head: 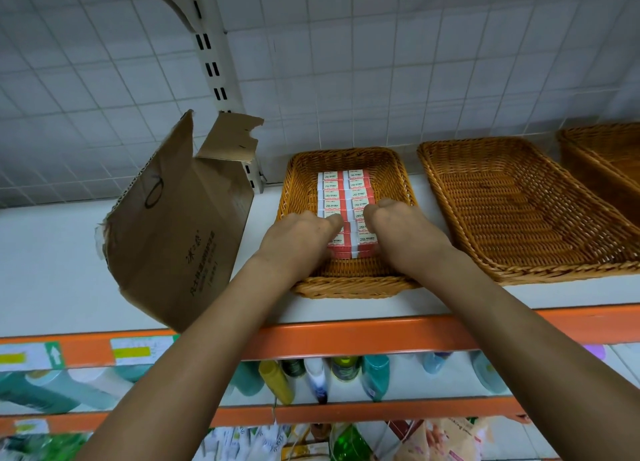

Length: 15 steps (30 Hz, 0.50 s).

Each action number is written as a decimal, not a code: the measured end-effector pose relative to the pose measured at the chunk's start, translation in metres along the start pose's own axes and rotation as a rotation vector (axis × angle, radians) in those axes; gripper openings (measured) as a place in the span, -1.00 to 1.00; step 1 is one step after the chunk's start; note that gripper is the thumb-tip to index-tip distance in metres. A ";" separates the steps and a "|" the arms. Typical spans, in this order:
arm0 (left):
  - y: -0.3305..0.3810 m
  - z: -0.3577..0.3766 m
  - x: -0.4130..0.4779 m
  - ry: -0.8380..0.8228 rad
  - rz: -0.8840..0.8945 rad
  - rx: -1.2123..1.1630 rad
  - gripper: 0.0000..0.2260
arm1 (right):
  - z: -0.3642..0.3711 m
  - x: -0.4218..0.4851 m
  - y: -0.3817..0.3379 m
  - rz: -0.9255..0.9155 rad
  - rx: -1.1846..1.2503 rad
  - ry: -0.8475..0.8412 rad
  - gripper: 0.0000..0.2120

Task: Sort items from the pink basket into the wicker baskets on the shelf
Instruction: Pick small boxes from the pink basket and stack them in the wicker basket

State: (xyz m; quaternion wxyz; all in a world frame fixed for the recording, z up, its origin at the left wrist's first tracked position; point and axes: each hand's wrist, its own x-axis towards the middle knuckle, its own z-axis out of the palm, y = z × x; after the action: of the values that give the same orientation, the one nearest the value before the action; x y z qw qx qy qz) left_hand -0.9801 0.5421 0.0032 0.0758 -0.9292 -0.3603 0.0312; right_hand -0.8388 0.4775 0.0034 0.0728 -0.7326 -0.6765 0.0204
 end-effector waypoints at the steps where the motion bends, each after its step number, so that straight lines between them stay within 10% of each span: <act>1: 0.001 -0.001 0.001 -0.009 0.008 0.019 -0.60 | 0.000 0.001 0.000 0.004 0.006 -0.007 -0.60; 15: 0.071 -0.048 0.022 0.212 0.046 0.038 -0.68 | -0.034 -0.034 0.041 0.013 0.022 0.257 -0.70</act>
State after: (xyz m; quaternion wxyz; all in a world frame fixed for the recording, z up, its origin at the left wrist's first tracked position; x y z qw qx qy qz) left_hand -0.9114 0.4997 0.0393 0.1302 -0.9337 -0.3282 -0.0588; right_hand -0.7970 0.4377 0.0295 0.1667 -0.7327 -0.6565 -0.0659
